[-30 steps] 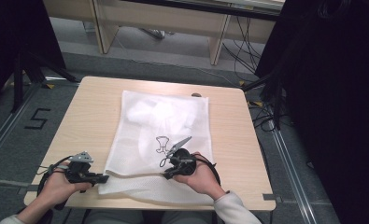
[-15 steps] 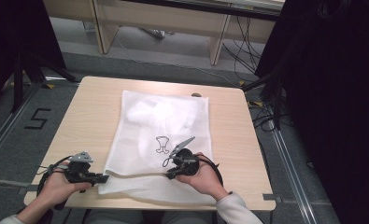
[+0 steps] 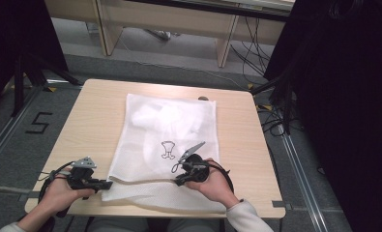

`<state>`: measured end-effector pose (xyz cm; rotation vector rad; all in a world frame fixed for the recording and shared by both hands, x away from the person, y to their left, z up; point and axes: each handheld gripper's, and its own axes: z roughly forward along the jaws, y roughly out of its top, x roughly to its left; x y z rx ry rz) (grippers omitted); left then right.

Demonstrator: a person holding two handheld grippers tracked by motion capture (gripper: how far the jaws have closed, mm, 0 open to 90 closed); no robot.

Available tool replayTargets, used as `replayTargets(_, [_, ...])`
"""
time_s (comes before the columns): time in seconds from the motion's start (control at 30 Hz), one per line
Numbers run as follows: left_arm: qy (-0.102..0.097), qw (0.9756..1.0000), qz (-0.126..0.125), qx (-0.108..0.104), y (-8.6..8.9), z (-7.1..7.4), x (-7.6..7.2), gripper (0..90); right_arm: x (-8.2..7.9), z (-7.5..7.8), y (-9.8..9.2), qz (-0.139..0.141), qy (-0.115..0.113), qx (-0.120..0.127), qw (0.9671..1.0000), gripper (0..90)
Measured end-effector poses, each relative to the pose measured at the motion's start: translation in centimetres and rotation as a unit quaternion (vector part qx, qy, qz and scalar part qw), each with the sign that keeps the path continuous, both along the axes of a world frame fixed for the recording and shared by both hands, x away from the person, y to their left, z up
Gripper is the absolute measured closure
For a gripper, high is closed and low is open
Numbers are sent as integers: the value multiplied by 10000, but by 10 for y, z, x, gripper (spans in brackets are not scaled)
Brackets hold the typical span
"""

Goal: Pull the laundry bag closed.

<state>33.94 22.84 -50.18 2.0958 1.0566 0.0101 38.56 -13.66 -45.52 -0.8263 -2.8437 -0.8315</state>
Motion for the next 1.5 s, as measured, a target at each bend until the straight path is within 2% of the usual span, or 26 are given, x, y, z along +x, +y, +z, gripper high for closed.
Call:
replayTargets(0.13, [-5,10000,12,7,0,0,0,863,0,0,0,14,-6,-13,10000,819])
replayTargets(0.17, [-70,9999,89,-75,-1,-1,-1,862,0,0,-1,9,4,-20,10000,819])
replayTargets(0.2, [-40,10000,42,-74,-1,-1,0,863,0,0,-1,21,9,-5,10000,819])
replayTargets(0.23, [0,10000,-17,17,0,0,0,862,0,0,-2,20,5,-9,10000,820])
replayTargets(0.33, [-56,10000,52,-56,-1,-1,0,862,0,0,-2,42,-18,-20,10000,819])
replayTargets(0.37, [2,10000,-4,8,0,0,0,863,0,0,-3,39,-14,-23,10000,819])
replayTargets(0.43, [-7,10000,24,4,0,0,0,862,0,0,-3,-2,-1,-45,10000,819])
replayTargets(0.47, [-83,9999,86,-54,-1,-1,-1,862,0,0,-4,1,11,-47,10000,819])
replayTargets(0.57, [-72,9999,76,-55,-1,-1,0,863,-1,0,-6,-50,15,-62,10000,819])
replayTargets(0.6, [0,10000,15,16,0,0,0,862,-1,0,-6,-9,14,-12,10000,819])
replayTargets(0.67, [-70,9999,77,-64,-1,-2,0,863,-1,0,-8,-37,6,-53,10000,820])
replayTargets(0.97, [-73,9999,79,-43,-1,-1,-1,862,-1,0,-11,-8,4,-41,10000,819])
replayTargets(1.03, [-64,9999,70,-48,-1,-2,0,863,-3,1,-12,-99,68,-86,9999,820])
replayTargets(1.1, [-58,9999,72,-48,-1,-1,0,863,-2,0,-13,-34,2,-70,10000,819])
replayTargets(1.2, [-63,9999,74,-52,-1,-2,0,863,-3,-1,-14,-117,1,-73,9999,819])
replayTargets(1.37, [-60,9999,84,-59,-1,-2,0,863,-3,0,-16,-94,-7,-89,9999,819])
replayTargets(1.4, [-26,10000,67,2,0,0,0,863,-4,0,-16,-114,4,-90,9999,819])
replayTargets(1.47, [10,10000,15,-5,0,0,0,863,-4,0,-17,-107,-14,-115,9999,819])
replayTargets(1.5, [-50,10000,76,-32,0,-1,-1,862,-3,0,-18,-94,-2,-81,9999,819])
